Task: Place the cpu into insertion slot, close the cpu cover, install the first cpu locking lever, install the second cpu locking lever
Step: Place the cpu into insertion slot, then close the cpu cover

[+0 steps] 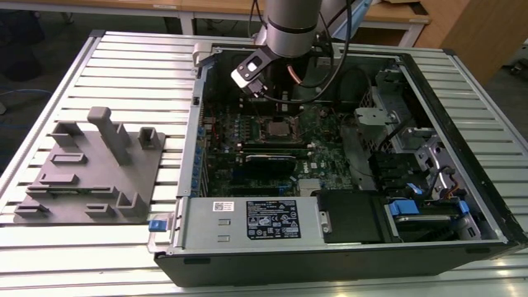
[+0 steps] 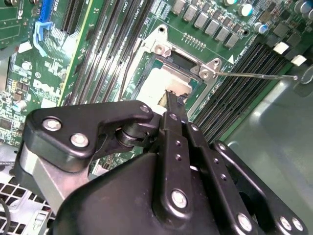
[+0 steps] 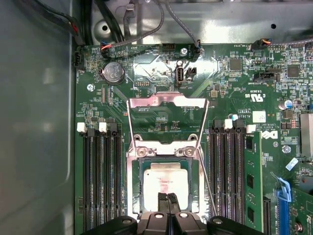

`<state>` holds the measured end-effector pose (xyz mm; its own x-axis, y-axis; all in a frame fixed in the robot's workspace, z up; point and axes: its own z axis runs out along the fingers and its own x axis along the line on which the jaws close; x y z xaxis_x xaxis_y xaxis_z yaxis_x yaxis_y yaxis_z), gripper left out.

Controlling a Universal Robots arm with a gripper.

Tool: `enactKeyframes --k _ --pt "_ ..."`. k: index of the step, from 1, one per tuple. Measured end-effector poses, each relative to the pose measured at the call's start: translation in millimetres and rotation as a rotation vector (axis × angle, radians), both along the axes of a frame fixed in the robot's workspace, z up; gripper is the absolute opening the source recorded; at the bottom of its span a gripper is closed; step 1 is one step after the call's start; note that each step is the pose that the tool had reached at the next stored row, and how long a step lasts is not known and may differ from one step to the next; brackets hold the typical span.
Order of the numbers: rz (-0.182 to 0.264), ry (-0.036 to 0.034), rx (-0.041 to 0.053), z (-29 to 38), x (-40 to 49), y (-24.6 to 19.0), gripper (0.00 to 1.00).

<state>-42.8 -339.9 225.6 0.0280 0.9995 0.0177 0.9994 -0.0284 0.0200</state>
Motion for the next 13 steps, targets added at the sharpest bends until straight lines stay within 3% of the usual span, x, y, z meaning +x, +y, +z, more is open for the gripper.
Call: enactKeyframes --k 13 --pt "0.0 0.0 0.0 1.8 2.2 0.0 0.1"
